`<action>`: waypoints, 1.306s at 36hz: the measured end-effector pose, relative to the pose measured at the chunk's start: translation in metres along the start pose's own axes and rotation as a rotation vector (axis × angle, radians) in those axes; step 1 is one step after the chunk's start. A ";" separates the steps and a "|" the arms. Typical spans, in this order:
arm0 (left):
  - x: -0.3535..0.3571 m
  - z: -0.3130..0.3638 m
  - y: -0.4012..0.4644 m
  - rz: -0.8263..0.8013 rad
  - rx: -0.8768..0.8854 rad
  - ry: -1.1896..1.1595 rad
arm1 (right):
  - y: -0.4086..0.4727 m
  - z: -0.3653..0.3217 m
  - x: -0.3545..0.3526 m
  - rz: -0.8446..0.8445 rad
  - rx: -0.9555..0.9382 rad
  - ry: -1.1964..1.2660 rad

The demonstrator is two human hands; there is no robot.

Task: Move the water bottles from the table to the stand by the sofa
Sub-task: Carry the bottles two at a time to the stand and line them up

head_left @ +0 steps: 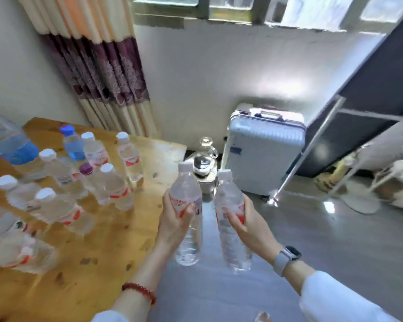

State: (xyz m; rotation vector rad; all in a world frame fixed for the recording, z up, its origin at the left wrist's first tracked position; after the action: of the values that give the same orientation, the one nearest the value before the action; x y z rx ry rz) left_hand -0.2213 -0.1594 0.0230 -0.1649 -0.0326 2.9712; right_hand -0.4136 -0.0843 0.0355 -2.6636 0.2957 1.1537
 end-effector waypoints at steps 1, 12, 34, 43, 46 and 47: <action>0.029 0.006 0.004 -0.049 0.004 0.018 | -0.003 0.018 -0.020 0.034 0.027 -0.034; 0.405 0.057 -0.039 -0.632 0.048 0.168 | -0.075 0.261 -0.245 0.344 0.351 0.101; 1.034 0.110 -0.173 -1.410 0.369 0.344 | -0.220 0.683 -0.581 0.723 0.898 0.117; 1.283 0.165 -0.273 -1.650 0.488 0.299 | -0.307 0.821 -0.727 0.915 1.101 0.128; 1.358 0.174 -0.330 -1.739 0.524 0.264 | -0.352 0.871 -0.761 0.996 1.167 0.118; 1.383 0.175 -0.351 -1.765 0.523 0.252 | -0.369 0.890 -0.772 1.023 1.187 0.121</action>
State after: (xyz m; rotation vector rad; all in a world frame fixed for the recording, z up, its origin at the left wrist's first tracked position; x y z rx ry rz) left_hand -1.5392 0.4134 0.0587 -0.2430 0.3937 1.1268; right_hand -1.4460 0.5922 0.0560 -1.4228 1.8024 0.5770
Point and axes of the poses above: each hand's wrist, its own y-axis towards the middle knuckle, its own x-axis out of the palm, z = x × y, the point moved 7 cm from there along y, towards the middle knuckle, and after that the axes turned 9 degrees about -y, right-handed, at the moved point
